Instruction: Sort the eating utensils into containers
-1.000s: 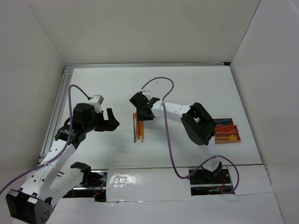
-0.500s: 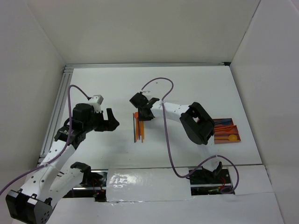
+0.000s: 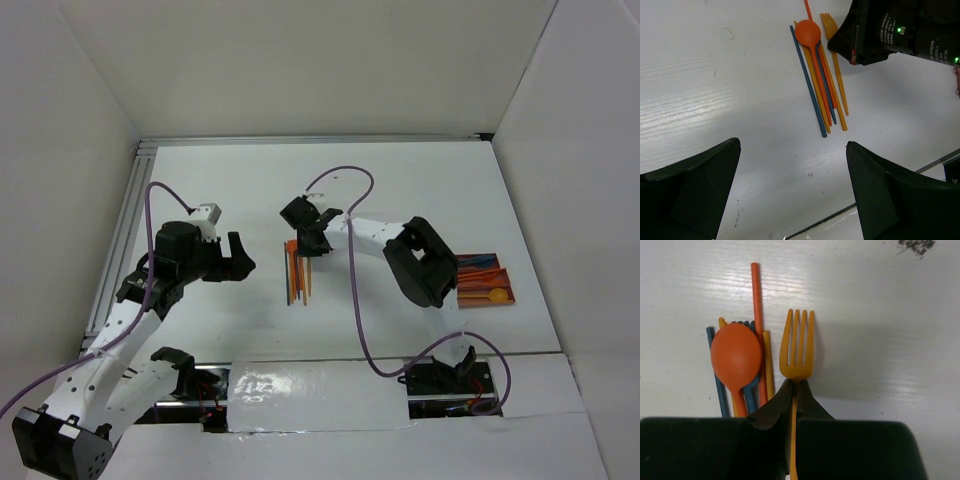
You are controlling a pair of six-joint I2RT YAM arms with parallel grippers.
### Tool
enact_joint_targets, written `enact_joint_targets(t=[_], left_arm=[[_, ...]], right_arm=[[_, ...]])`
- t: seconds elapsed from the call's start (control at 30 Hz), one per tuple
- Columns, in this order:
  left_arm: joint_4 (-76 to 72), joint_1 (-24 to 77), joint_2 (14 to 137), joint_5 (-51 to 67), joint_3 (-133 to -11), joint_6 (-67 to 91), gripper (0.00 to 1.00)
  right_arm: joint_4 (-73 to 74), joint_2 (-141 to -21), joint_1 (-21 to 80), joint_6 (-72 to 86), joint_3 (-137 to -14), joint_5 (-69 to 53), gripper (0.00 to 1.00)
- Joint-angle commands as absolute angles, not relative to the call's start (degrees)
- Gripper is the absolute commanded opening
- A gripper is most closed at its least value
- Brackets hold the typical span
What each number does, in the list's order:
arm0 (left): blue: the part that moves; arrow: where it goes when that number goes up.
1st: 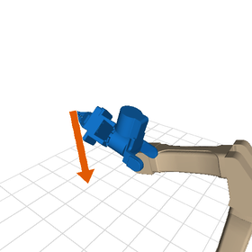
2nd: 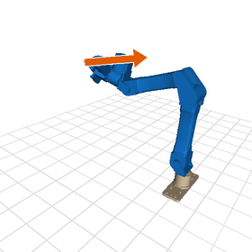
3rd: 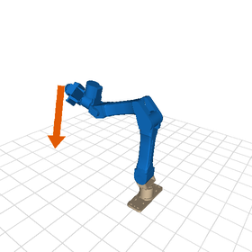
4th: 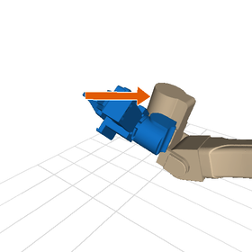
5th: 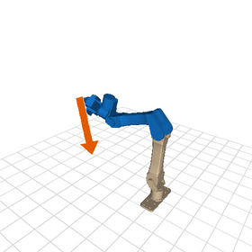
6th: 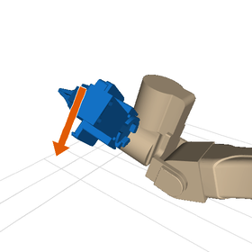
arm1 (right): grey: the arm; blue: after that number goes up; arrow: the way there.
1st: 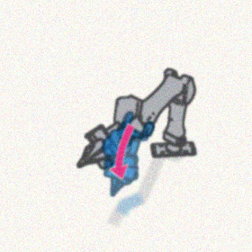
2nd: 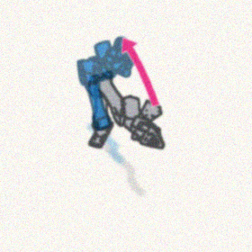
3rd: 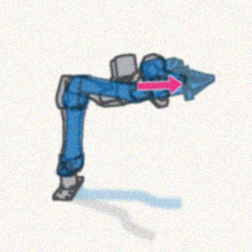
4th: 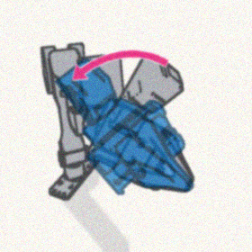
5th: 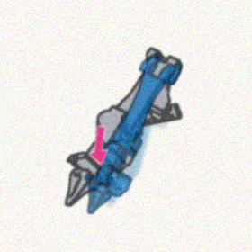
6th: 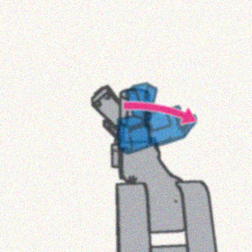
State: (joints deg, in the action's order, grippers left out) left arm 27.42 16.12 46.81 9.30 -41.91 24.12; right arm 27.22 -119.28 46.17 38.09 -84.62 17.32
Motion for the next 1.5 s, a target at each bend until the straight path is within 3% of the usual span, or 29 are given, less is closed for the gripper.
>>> enact_joint_targets(t=[0.0, 0.17, 0.33, 0.5, 0.73, 1.07, 1.47], left_arm=[[25.66, 16.26, 46.94, 9.40, -42.98, 23.29, 1.00], [25.49, 16.26, 46.50, 9.14, -42.98, 23.20, 1.00], [24.79, 16.08, 46.23, 9.93, -42.54, 23.03, 1.00], [24.96, 16.26, 47.11, 10.46, -42.63, 23.29, 1.00], [24.96, 16.26, 48.69, 12.21, -43.24, 23.82, 1.00], [25.49, 16.35, 49.92, 12.22, -43.42, 23.99, 1.00], [25.14, 16.35, 47.46, 11.69, -42.72, 24.08, 1.00]], right_arm=[[29.53, -119.02, 43.60, 39.02, -82.27, 19.68, 0.00], [36.46, -107.60, 37.63, 42.79, -81.12, 22.31, 0.00], [49.37, -94.59, 29.37, 58.60, -77.62, 32.15, 0.00], [54.23, -79.30, 15.93, 67.14, -62.69, 34.80, 0.00], [50.98, -60.84, -3.94, 63.37, -46.69, 32.43, 0.00], [42.11, -63.01, -21.51, 51.51, -42.36, 27.34, 0.00], [34.64, -64.25, -24.08, 50.10, -39.38, 23.91, 0.00]])
